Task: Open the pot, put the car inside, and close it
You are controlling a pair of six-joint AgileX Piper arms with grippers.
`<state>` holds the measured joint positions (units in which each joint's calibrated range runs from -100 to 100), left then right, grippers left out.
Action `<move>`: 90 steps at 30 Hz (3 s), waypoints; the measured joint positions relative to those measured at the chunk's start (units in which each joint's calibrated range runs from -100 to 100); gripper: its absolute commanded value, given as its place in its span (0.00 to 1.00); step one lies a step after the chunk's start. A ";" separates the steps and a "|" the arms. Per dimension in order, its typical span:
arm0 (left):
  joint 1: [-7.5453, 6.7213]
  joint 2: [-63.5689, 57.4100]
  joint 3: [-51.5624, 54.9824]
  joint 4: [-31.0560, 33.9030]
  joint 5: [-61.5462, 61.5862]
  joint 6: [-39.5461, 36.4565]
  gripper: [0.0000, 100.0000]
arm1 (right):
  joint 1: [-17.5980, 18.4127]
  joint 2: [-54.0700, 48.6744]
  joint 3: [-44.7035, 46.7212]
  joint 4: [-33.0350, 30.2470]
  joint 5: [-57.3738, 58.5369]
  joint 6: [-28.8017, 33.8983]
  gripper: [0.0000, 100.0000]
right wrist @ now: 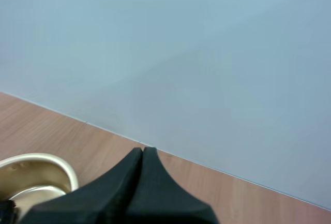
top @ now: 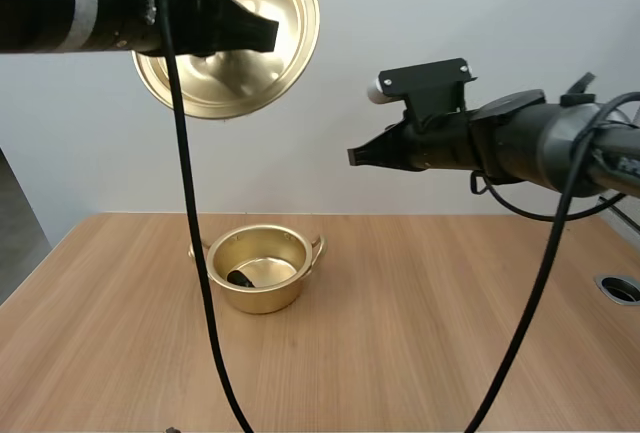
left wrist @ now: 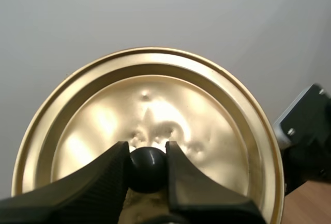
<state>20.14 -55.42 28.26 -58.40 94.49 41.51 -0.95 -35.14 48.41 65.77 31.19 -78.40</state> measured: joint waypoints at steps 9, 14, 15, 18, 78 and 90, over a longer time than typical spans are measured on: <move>-1.33 10.17 14.33 -7.13 -6.15 13.15 0.00 | -6.45 -17.09 9.49 -1.21 0.56 0.00 0.00; -5.08 19.86 14.51 -1.72 -6.13 18.41 0.00 | -6.70 -26.61 13.49 -3.22 0.56 0.14 0.00; -6.15 21.42 14.45 0.13 -6.63 18.63 0.00 | -6.88 -28.44 14.22 -3.45 0.56 0.14 0.00; -9.09 26.32 13.14 4.71 -10.56 17.99 0.00 | -7.21 -31.20 15.50 -3.74 0.20 0.14 0.00; -18.00 54.80 9.82 22.72 -31.58 10.11 0.00 | -7.45 -28.88 15.63 -4.94 -0.05 0.14 0.00; -18.00 54.80 10.24 22.53 -31.53 10.47 0.13 | -7.45 -28.88 15.63 -4.94 -0.05 0.14 0.00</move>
<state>2.14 -0.62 38.50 -35.88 62.96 51.98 -8.40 -64.02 64.04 60.82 31.14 -78.26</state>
